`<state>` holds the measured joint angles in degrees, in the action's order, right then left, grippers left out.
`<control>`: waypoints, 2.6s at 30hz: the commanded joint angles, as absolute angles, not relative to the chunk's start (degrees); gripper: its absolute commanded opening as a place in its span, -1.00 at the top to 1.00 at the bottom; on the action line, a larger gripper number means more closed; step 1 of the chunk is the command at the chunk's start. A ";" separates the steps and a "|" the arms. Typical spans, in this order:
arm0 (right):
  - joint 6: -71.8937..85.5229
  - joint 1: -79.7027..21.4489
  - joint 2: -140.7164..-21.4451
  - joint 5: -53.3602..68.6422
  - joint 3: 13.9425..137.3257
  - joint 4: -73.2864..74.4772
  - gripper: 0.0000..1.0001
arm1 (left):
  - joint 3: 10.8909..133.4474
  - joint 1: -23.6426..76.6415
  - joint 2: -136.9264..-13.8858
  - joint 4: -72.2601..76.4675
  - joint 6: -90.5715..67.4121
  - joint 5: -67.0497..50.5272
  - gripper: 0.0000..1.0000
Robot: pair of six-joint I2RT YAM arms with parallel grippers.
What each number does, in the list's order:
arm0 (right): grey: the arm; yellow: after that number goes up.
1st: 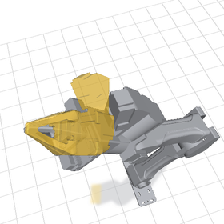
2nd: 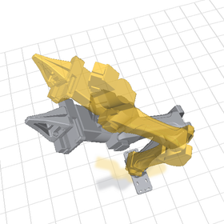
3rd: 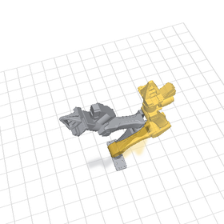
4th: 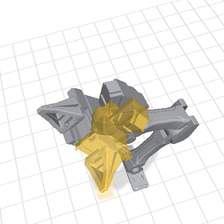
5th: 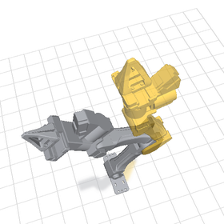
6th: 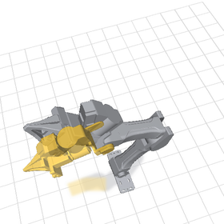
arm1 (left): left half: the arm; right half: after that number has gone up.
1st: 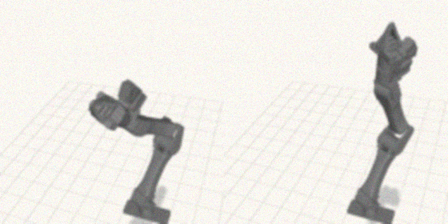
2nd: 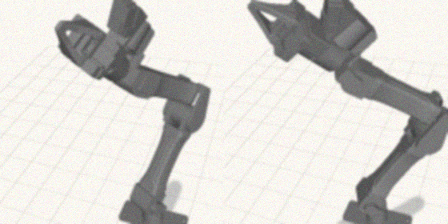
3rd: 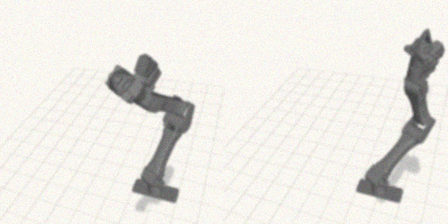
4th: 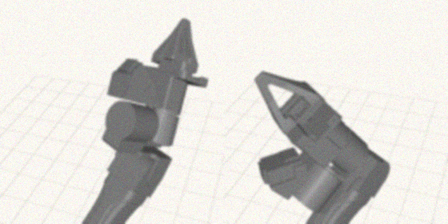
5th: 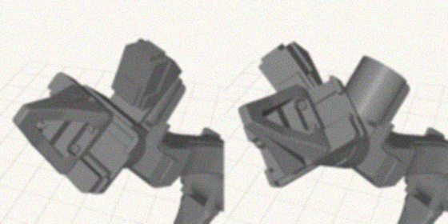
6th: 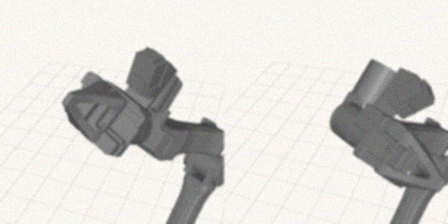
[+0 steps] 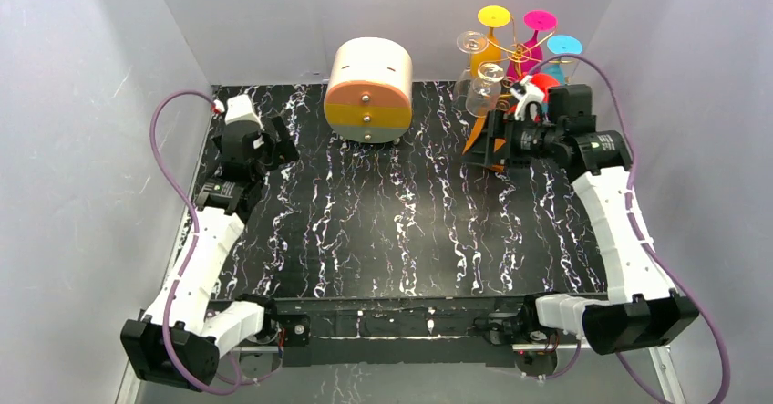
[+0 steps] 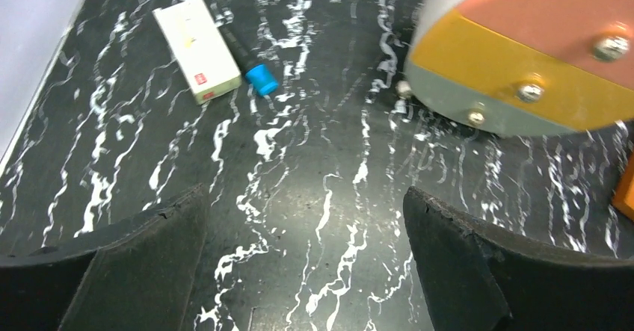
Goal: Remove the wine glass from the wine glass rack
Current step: Pick up the wine glass from the wine rack.
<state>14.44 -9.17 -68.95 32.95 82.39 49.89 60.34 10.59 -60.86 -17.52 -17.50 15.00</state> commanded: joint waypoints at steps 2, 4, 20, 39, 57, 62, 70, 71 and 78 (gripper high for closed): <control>15.47 -12.66 -69.16 26.75 81.05 53.33 -0.97 | 57.36 10.28 -55.54 -16.43 -24.68 28.55 -0.97; 15.87 -13.92 -69.84 26.44 80.35 53.03 -0.97 | 57.43 10.21 -54.03 -18.75 -23.58 27.02 -0.97; 21.15 -22.77 -70.03 10.47 87.78 48.45 -0.97 | 53.87 10.21 -59.02 -28.75 -16.01 -3.53 -0.97; 17.27 -22.68 -86.63 -15.56 115.91 47.49 -0.97 | 44.61 10.25 -54.40 -22.58 -13.99 -1.75 -0.97; 11.35 -22.56 -85.54 -27.29 115.09 46.17 -0.81 | 42.88 10.28 -51.20 -22.24 -14.33 1.78 -0.97; 13.09 -16.91 -80.58 -25.52 112.15 46.82 -0.67 | 42.85 10.27 -50.98 -22.16 -14.41 1.84 -0.97; 17.52 2.00 -79.55 -4.84 109.99 49.93 -0.55 | 42.82 10.26 -50.54 -22.30 -14.16 2.38 -0.97; 18.35 3.72 -79.08 -2.97 108.64 49.31 -0.54 | 42.93 10.28 -50.50 -22.32 -14.09 2.49 -0.97; 24.71 12.11 -78.78 11.49 101.95 44.17 -0.34 | 42.80 10.23 -49.26 -22.33 -14.02 3.16 -0.97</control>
<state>20.21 8.54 -78.22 0.25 102.87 47.92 43.53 10.44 -51.05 -22.31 -14.87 2.33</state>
